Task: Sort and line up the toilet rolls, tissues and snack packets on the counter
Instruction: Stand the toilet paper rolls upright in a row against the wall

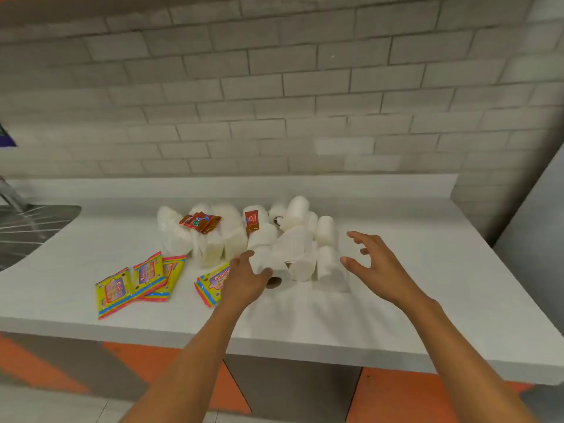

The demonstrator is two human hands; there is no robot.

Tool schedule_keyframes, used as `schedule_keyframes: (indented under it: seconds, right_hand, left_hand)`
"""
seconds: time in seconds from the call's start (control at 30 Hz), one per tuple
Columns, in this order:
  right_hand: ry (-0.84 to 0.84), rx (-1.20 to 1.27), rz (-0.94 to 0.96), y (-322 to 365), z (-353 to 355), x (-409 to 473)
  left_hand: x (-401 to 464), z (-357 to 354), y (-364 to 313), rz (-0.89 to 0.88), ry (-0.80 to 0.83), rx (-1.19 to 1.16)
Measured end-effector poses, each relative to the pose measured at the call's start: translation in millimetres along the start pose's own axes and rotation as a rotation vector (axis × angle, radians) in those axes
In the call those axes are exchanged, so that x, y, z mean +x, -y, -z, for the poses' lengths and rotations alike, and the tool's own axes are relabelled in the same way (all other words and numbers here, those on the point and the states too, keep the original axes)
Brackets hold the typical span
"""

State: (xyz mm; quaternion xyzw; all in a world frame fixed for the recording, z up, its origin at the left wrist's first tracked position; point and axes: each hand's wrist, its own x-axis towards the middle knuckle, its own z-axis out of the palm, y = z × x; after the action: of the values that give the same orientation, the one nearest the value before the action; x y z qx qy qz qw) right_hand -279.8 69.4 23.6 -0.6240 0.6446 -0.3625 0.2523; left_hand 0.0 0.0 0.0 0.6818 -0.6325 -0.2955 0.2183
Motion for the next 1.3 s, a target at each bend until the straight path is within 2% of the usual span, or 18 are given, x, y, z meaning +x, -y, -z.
schedule_keyframes:
  seconds: [0.13, 0.33, 0.67, 0.97, 1.1, 1.2, 1.3]
  right_hand:
    - [0.075, 0.049, -0.035, -12.4, 1.1, 40.8]
    - [0.158, 0.105, -0.046, -31.5, -4.5, 82.0]
    - [0.192, 0.208, -0.109, -35.8, -25.6, 103.8]
    - [0.134, 0.268, -0.095, 9.2, -53.1, 118.2]
    - [0.137, 0.32, -0.088, 40.4, -68.8, 124.8]
    - [0.218, 0.45, -0.148, 58.6, -78.4, 129.6]
    - [0.265, 0.566, -0.183, 65.5, -85.6, 135.3]
  left_hand:
    - [21.9, -8.8, -6.9, 0.184, 0.001, -0.11]
    - [42.7, -35.5, -10.4, 0.341, 0.018, -0.243]
    - [54.6, -51.7, -5.9, 0.358, 0.027, -0.409]
    - [56.0, 12.1, 30.5, 0.271, 0.083, -0.372]
    - [60.6, 41.9, 24.3, 0.064, 0.059, -0.438]
    - [67.0, 49.3, 12.6, -0.081, 0.035, -0.505]
    - [75.9, 49.8, 2.9, -0.187, 0.077, -0.601]
